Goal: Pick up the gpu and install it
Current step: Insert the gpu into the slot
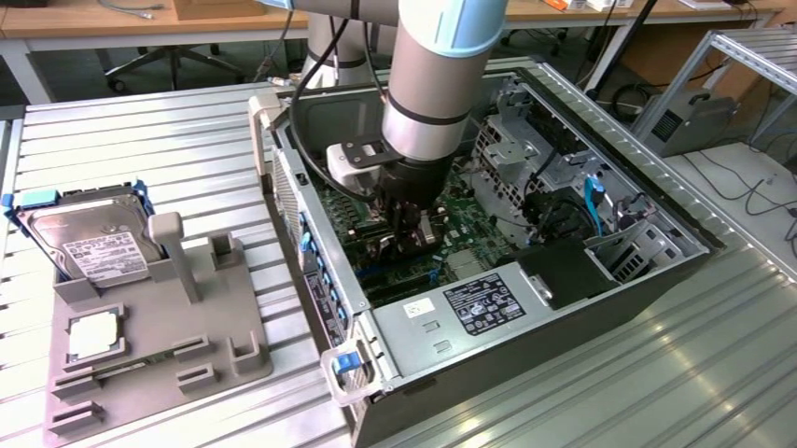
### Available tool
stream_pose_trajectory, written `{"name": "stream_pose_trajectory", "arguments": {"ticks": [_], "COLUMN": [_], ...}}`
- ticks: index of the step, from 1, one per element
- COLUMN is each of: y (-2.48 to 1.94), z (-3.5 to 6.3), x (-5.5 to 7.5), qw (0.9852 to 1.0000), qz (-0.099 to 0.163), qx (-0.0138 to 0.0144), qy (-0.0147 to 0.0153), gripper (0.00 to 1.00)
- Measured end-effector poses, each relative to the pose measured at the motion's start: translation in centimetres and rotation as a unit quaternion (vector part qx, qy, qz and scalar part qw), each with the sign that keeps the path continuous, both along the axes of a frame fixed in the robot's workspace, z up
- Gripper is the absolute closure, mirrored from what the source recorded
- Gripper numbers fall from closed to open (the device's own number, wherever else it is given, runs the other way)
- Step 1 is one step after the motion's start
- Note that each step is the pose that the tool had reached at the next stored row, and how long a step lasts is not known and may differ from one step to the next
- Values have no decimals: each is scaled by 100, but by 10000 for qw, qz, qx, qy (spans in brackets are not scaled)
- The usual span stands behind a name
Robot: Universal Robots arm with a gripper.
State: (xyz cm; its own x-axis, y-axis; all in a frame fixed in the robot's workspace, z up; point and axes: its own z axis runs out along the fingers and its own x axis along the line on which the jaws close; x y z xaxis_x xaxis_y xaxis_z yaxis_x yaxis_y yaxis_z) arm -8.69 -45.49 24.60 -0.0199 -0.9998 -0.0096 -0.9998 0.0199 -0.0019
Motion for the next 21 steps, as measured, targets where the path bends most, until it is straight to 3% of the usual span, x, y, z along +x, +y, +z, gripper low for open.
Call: {"name": "stream_pose_trajectory", "arguments": {"ticks": [21], "y": [0], "z": [-18], "x": [-28], "qw": [10000], "qz": [0], "qx": [0], "qy": [0], "gripper": [73]}}
